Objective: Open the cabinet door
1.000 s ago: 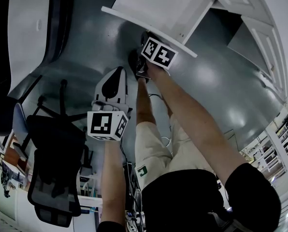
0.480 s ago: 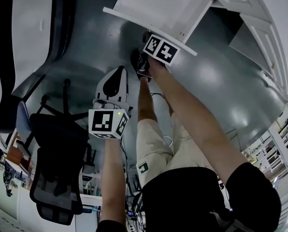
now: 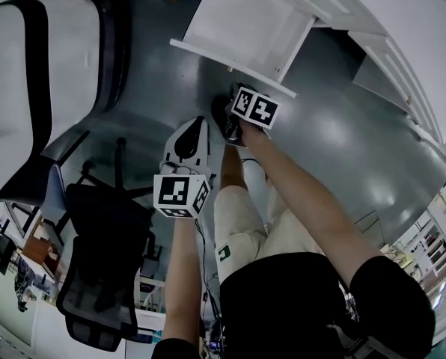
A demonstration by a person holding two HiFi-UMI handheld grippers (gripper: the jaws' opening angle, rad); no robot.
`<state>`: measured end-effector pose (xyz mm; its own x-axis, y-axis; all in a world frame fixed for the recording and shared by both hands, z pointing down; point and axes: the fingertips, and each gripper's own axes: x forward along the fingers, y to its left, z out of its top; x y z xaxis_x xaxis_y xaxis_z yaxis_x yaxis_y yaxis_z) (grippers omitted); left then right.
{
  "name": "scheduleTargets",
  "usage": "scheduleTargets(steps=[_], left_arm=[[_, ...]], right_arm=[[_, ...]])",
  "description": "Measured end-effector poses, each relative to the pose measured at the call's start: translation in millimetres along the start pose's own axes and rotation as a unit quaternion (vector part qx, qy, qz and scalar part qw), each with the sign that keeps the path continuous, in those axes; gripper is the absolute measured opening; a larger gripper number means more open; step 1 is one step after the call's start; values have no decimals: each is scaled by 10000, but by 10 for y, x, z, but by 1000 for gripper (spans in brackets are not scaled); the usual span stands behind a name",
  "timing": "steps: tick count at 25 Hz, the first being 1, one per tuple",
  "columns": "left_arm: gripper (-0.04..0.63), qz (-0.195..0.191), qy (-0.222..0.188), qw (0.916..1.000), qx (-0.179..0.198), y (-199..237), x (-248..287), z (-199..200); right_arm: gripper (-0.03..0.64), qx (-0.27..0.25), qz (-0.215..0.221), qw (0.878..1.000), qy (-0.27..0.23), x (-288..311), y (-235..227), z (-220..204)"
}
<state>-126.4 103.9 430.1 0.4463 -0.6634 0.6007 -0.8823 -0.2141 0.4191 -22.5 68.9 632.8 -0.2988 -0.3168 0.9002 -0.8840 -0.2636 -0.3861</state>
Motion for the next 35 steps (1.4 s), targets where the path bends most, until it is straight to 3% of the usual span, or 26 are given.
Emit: scheduleTargets(steps=[10,18,28,35], left_arm=[[23,-164,65,9996,227,-251,-149,275],[23,-430,118,9977,518,-527,-192,531],[23,-637,255,9940,847,-1179,-322,790],[23,-673,211,9934,907,-1841,-413,837]], right_arm=[[81,-397,303,9987,78,-694,203,13],[44,-882,466,9948,-213,-1333,274,185],[15,-1110,611,9912,-380,-2169,29,399],[15,-1842,930,9764,-642,-2904,-147,606]])
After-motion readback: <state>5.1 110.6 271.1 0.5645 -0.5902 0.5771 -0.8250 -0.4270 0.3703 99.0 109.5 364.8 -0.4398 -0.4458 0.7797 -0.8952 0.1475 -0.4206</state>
